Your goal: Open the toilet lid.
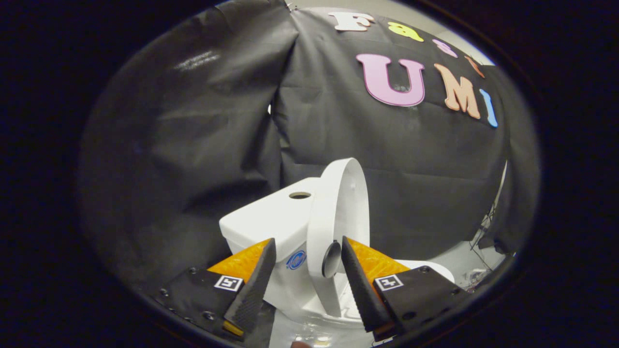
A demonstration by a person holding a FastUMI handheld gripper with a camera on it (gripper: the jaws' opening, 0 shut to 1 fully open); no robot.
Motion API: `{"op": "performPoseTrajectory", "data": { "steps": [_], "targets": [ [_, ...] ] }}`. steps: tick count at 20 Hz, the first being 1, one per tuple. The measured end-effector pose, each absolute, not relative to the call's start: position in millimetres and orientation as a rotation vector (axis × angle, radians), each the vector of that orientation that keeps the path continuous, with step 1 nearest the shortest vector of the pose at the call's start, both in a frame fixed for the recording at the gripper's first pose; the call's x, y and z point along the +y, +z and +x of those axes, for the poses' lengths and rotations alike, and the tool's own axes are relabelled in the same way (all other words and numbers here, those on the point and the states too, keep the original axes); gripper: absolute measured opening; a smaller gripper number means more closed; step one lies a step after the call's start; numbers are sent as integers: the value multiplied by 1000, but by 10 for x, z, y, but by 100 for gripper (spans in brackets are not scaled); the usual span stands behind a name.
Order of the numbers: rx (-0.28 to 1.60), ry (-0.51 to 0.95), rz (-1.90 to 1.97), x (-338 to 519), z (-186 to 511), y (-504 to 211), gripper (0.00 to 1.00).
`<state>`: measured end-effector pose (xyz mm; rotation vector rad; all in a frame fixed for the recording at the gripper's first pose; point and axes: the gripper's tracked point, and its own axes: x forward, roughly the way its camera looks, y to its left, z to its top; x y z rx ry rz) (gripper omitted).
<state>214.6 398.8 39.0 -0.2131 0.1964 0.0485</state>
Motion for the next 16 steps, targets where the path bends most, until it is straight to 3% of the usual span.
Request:
{"op": "performPoseTrajectory", "data": {
  "steps": [5,10,16],
  "targets": [
    [156,62,-194,3854,1958,617,85],
    [144,57,-206,3589,1791,742,97],
    [141,99,-220,3363,1620,802,97]
  ]
}}
